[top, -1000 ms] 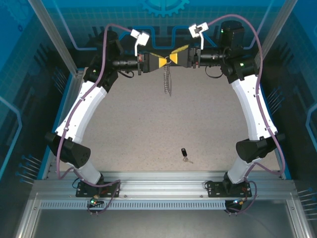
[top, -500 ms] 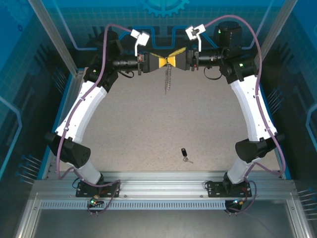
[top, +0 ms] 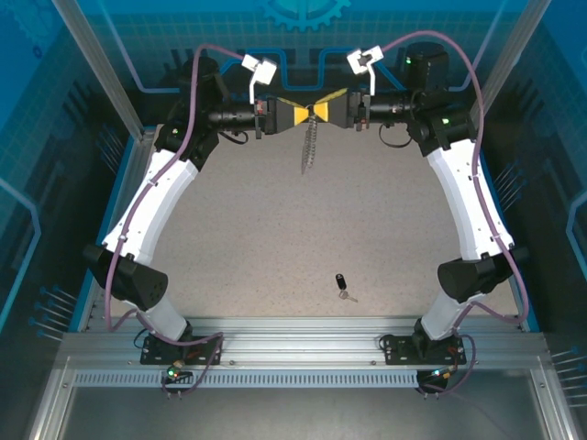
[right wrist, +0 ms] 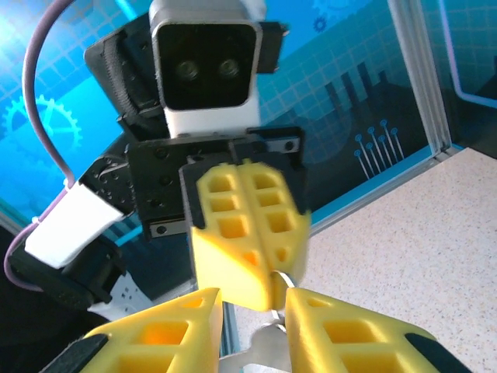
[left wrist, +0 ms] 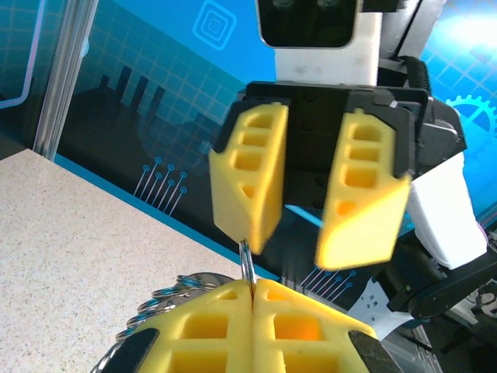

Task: Put the keys on the keyring

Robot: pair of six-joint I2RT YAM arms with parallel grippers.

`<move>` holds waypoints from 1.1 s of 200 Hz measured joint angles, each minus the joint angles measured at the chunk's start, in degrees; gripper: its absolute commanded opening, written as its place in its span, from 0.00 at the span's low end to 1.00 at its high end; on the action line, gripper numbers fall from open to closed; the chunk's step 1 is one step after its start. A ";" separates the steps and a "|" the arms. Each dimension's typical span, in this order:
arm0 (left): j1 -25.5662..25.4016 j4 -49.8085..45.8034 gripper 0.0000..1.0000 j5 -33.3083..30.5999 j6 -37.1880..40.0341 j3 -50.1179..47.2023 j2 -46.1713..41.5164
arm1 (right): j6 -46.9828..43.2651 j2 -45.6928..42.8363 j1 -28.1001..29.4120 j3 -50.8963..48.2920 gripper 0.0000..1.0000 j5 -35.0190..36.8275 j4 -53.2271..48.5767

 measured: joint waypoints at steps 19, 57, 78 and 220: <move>0.00 0.02 0.00 0.00 0.00 0.00 0.00 | 2.56 -0.70 -2.62 -1.88 0.30 -0.13 2.89; 0.00 0.02 0.00 0.00 -0.02 0.00 0.00 | 3.48 -0.57 -2.34 -0.85 0.33 -0.63 3.65; 0.00 0.04 0.00 0.00 -0.02 0.00 0.00 | 3.06 -0.02 -0.68 1.31 0.34 -1.03 3.08; 0.00 0.04 0.00 0.24 -0.02 0.00 0.00 | 0.35 2.10 1.36 2.69 0.20 -1.20 0.15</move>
